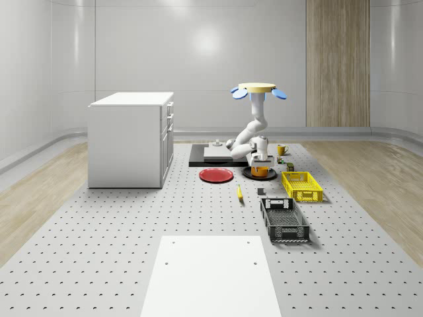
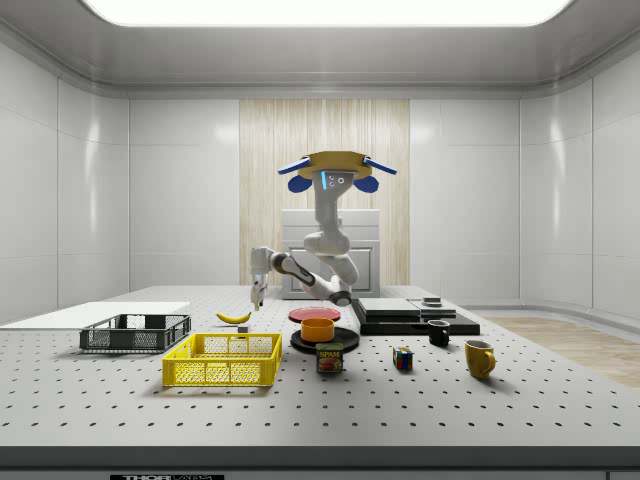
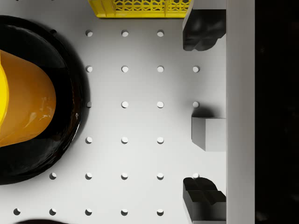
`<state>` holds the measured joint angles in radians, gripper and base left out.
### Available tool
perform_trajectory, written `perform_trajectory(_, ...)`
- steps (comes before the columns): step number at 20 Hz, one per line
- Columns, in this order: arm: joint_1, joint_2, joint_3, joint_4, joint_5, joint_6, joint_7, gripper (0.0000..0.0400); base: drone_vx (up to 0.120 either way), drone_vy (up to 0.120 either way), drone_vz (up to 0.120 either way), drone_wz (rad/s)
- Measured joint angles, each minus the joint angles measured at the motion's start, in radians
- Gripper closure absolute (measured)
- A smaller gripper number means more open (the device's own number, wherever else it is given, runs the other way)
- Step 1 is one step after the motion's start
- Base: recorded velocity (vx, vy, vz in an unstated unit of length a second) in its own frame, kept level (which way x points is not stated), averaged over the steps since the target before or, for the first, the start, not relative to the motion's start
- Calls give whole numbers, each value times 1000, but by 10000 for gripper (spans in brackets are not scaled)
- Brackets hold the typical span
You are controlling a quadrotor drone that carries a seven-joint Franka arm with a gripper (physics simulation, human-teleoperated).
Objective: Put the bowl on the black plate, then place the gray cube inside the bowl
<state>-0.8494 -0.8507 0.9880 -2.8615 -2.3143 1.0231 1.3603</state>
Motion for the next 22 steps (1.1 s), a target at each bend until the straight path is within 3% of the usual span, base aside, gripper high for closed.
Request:
perform_trajectory(6, -25, -27, 24, 4, 28, 24, 21, 0, 120, -93, 0, 0)
perform_trajectory(13, -52, -60, 49, 9, 57, 53, 43, 0, 97, 0, 0, 0)
perform_trajectory(22, -68, -153, -9, 47, 23, 180, 52, 0, 0, 0, 0, 0)
